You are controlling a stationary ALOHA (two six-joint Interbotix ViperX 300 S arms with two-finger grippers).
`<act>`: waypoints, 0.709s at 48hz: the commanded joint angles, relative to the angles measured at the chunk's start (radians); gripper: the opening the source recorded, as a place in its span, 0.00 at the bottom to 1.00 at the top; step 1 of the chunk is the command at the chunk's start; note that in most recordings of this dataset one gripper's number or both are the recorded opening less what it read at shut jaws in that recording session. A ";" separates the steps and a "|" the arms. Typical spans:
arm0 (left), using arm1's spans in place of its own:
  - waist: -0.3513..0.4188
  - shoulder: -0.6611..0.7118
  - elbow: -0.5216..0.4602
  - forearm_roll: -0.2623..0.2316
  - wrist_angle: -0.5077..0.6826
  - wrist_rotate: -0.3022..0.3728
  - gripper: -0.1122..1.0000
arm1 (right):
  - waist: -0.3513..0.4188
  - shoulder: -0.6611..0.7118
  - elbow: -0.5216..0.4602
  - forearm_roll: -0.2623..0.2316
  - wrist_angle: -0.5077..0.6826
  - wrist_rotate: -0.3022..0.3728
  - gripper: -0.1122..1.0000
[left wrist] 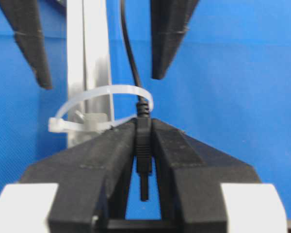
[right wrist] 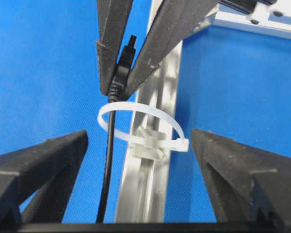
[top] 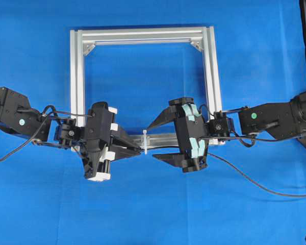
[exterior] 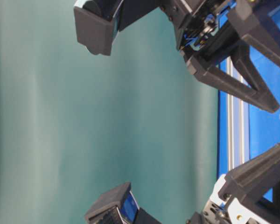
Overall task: Insert the wire through the string loop located in the center.
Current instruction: 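Close the left gripper on the plug and open the right gripper, then pull the cable leftward through the loop with the left gripper, then release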
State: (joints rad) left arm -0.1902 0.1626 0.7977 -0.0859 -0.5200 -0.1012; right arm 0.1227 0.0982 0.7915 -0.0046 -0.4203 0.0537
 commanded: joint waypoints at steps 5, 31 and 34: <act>-0.003 -0.023 -0.008 0.003 -0.006 0.005 0.18 | 0.000 -0.009 -0.009 0.002 -0.008 0.002 0.89; 0.009 -0.140 0.137 0.003 -0.006 -0.002 0.18 | 0.002 -0.009 -0.009 -0.002 -0.008 0.002 0.90; 0.009 -0.166 0.172 0.003 -0.006 -0.002 0.18 | 0.003 -0.009 -0.009 -0.002 -0.008 0.002 0.90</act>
State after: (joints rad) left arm -0.1841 0.0476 0.9449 -0.0859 -0.5216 -0.1043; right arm 0.1227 0.0997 0.7915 -0.0046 -0.4203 0.0537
